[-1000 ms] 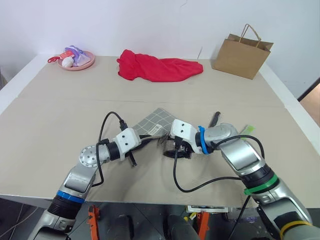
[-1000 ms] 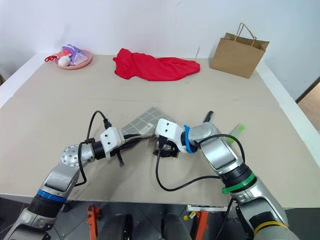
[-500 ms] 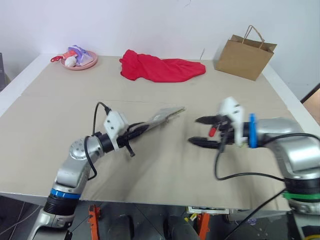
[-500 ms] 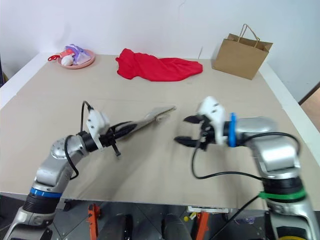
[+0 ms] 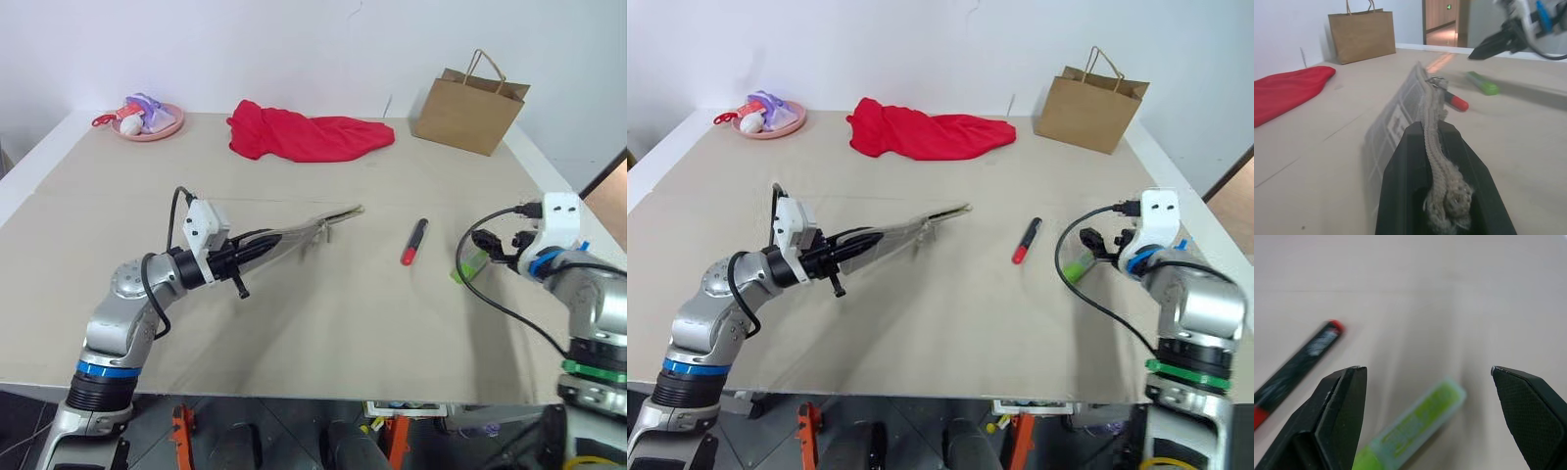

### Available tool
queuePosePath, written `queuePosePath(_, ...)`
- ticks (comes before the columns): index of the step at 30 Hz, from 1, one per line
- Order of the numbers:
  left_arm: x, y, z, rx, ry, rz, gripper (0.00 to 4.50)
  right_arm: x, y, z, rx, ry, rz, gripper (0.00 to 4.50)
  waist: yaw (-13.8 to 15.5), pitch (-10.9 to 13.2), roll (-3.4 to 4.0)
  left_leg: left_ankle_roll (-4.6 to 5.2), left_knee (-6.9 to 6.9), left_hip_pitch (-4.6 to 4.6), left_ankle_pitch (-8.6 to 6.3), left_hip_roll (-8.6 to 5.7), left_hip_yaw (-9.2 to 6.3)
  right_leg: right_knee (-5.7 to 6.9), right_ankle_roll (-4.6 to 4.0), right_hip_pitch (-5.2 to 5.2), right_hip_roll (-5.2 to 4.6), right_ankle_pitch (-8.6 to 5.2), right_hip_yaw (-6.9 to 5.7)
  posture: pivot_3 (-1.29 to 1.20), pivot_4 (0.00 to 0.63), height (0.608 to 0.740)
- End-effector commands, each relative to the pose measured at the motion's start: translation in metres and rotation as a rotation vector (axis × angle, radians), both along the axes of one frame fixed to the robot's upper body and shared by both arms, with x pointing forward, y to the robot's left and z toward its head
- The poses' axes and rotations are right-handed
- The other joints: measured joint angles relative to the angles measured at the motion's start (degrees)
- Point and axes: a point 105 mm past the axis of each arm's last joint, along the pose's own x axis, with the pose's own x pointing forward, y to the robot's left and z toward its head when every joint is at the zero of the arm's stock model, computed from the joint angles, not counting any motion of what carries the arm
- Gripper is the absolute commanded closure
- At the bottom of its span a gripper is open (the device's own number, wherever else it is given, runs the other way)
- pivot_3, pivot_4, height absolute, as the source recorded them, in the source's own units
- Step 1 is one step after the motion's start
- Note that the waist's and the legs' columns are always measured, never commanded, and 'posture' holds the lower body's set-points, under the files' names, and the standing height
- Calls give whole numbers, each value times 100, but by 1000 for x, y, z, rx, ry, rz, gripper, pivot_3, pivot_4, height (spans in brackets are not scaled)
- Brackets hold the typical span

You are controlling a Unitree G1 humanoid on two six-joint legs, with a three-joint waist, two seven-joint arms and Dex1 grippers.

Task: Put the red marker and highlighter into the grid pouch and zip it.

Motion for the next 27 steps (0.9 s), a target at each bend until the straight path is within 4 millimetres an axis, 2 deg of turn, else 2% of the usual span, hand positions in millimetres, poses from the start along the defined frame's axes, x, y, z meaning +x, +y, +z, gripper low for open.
queuePosePath(1, -2, -1, 7, -24, -41, -1, 4500, -2, 1, 12, -19, -27, -112, 127, 10, 0, 5, 0, -1, -3, 0, -3, 0, 0, 3, 0, -3, -3, -2, 0, 150, 740)
queuePosePath(7, -2, -5, 3, -32, -38, -6, 4500, -2, 3, -2, -39, 27, -184, 127, 17, 0, 5, 0, 3, -14, 0, -30, 1, -1, 19, -1, -29, -10, -1, 0, 150, 740)
queuePosePath(13, -4, -5, -2, -31, -39, -1, 4500, -12, 28, -15, -32, 79, -133, 127, 5, 0, 5, 0, 2, -14, 0, -24, -4, -2, 18, -3, -22, -9, -3, 0, 150, 740)
queuePosePath(16, -4, -4, -4, -31, -37, 2, 4500, -22, 35, -29, -16, 125, -137, 127, 8, -1, 6, 0, 2, -14, 0, -16, -6, -1, 11, -2, -14, -9, -10, 0, 150, 740)
queuePosePath(20, -4, -3, -5, -30, -37, 4, 4500, -31, 34, -41, -16, 164, -170, 127, 8, -1, 5, 0, 2, -14, 0, -17, -7, -2, 13, 0, -16, -10, -12, 0, 150, 740)
queuePosePath(22, -4, -2, -5, -33, -38, 5, 4500, -35, 23, -49, -18, 186, -224, 127, 7, -2, 4, 0, 4, -14, 0, -18, -7, -2, 14, 2, -16, -11, -12, 0, 150, 740)
queuePosePath(25, -4, -2, -6, -35, -38, 0, 4500, -37, 10, -56, -38, 194, -275, 915, 24, -5, -1, 0, 4, -9, 0, -18, -7, -2, 17, 8, -16, -13, -14, 0, 150, 740)
queuePosePath(26, -4, -3, -6, -35, -39, -2, 4500, -38, 7, -57, -38, 193, -287, 1381, 30, -6, -3, 1, 5, -8, 0, -19, -10, -2, 19, 10, -18, -14, -18, 0, 150, 740)
queuePosePath(27, -4, -3, -6, -35, -39, -3, 4500, -38, 5, -59, -37, 195, -295, 1521, 33, -7, -4, 1, 7, -8, 1, -20, -11, -2, 19, 12, -19, -14, -18, 0, 150, 740)
